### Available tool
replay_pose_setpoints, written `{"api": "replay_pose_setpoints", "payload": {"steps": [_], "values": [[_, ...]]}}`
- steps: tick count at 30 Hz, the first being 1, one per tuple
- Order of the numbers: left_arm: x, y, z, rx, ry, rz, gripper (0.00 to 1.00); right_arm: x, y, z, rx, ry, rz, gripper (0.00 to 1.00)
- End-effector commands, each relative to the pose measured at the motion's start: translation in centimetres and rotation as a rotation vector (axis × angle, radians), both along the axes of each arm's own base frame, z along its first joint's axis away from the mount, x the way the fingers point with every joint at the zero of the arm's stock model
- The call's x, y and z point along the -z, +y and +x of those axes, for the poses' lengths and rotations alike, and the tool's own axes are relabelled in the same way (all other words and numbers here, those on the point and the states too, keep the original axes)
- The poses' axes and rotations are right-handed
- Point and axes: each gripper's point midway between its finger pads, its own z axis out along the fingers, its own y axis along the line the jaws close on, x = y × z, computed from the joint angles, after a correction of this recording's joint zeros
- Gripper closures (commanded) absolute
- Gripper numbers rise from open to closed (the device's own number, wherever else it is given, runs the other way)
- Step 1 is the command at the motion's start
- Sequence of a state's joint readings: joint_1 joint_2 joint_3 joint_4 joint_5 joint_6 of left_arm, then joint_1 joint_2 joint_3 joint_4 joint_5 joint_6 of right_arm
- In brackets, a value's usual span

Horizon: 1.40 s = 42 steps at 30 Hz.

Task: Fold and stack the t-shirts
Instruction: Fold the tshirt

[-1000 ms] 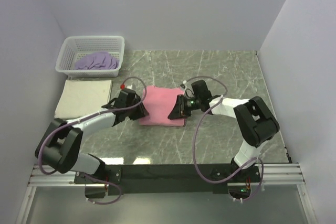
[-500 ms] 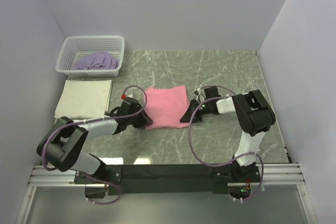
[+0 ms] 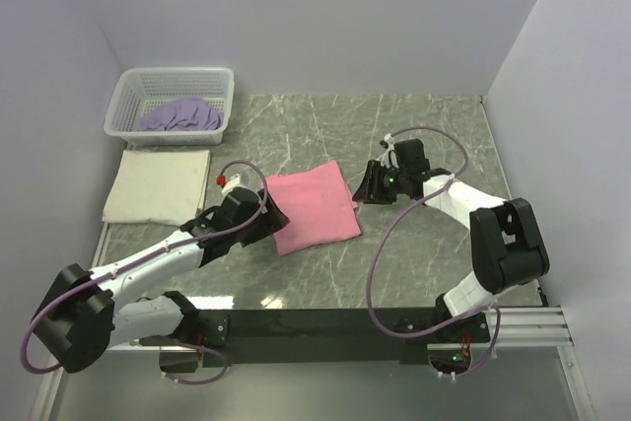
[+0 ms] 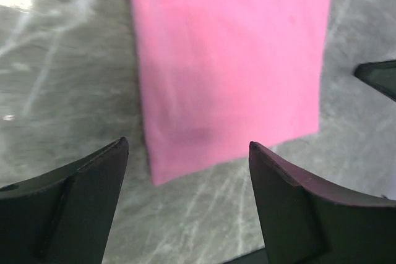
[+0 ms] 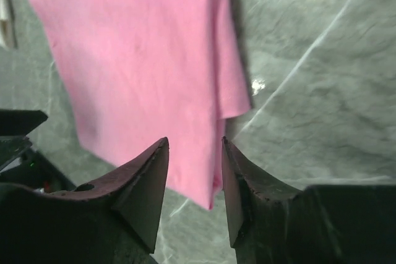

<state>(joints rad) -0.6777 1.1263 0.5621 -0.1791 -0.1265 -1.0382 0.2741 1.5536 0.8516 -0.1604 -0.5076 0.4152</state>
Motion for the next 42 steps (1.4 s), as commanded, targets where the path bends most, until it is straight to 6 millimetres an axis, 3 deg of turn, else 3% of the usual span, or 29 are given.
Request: {"api": "replay_pose_setpoints", "payload": {"steps": [1, 5, 13, 20, 25, 29, 32, 34, 42], "values": [[0.3, 1.8, 0.8, -0.072, -0.016, 0.084, 0.16, 0.4, -1.3, 1.9, -0.002, -0.046, -0.119, 0.52], [1.7, 2.1, 1.4, -0.082, 0.009, 0.138, 0.17, 0.6, -0.2, 3.0, -0.027, -0.037, -0.096, 0.51], [3.3, 0.8, 2.9, -0.049, 0.039, 0.166, 0.22, 3.2, 1.3, 4.0, -0.072, 0.022, -0.107, 0.5], [4.1, 0.2, 3.0, -0.027, 0.062, 0.162, 0.26, 3.3, 4.6, 1.5, -0.184, 0.036, -0.114, 0.5], [3.9, 0.2, 3.0, -0.028, 0.062, 0.162, 0.28, 2.3, 5.1, 0.9, -0.183, 0.024, -0.13, 0.52], [4.0, 0.2, 3.0, -0.03, 0.064, 0.161, 0.3, 1.3, 5.1, 1.0, -0.167, 0.006, -0.136, 0.65], [4.2, 0.2, 2.8, -0.031, 0.069, 0.161, 0.3, 1.1, 5.2, 1.0, -0.17, -0.001, -0.109, 0.85], [4.5, 0.4, 2.6, -0.039, 0.077, 0.16, 0.31, 2.1, 5.0, 1.0, -0.166, 0.025, -0.093, 0.96], [5.9, 1.0, 2.0, -0.066, 0.11, 0.122, 0.37, 5.7, 4.6, -0.5, -0.18, 0.164, 0.07, 1.0]]}}
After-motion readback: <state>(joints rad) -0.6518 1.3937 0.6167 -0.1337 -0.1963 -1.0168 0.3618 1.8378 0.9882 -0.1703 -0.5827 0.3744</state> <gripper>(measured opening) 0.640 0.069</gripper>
